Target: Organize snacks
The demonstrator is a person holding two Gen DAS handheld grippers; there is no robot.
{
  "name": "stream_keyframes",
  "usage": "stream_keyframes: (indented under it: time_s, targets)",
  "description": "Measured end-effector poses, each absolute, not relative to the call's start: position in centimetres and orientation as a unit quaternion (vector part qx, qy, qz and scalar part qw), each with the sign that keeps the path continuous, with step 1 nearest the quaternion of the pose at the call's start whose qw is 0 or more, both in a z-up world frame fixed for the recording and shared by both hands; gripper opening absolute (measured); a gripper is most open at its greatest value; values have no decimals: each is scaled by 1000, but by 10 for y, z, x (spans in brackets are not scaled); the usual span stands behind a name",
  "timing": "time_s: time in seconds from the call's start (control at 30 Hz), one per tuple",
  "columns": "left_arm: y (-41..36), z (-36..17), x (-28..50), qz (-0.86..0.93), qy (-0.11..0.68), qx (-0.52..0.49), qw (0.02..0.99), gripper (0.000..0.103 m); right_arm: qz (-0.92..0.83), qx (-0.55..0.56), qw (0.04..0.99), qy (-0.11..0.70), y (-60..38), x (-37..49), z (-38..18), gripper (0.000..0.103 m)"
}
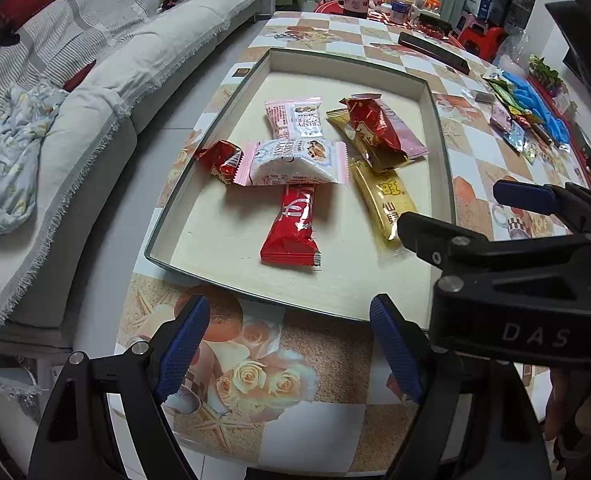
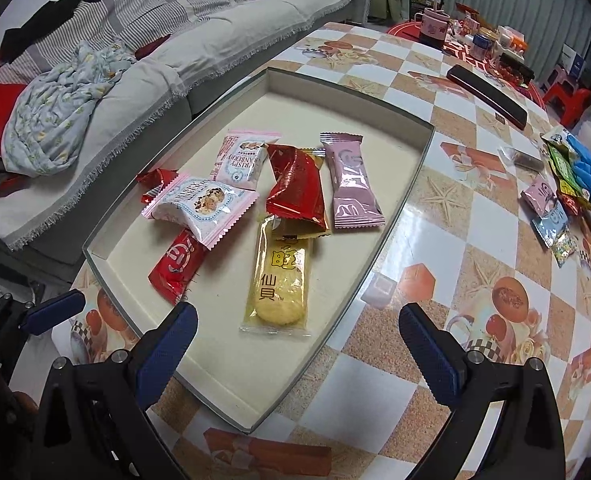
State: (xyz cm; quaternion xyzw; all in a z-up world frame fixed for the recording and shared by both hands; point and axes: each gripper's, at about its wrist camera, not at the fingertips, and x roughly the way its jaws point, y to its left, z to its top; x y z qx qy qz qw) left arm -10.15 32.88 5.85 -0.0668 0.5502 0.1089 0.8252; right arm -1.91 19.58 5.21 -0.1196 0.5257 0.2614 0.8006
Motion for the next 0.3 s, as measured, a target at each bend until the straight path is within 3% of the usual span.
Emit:
stream_keyframes:
  time_s: [0.3]
  targets:
    - [316,60,-105,107,544,-55,831,85,253,-108,807,523,174,-20,54,101]
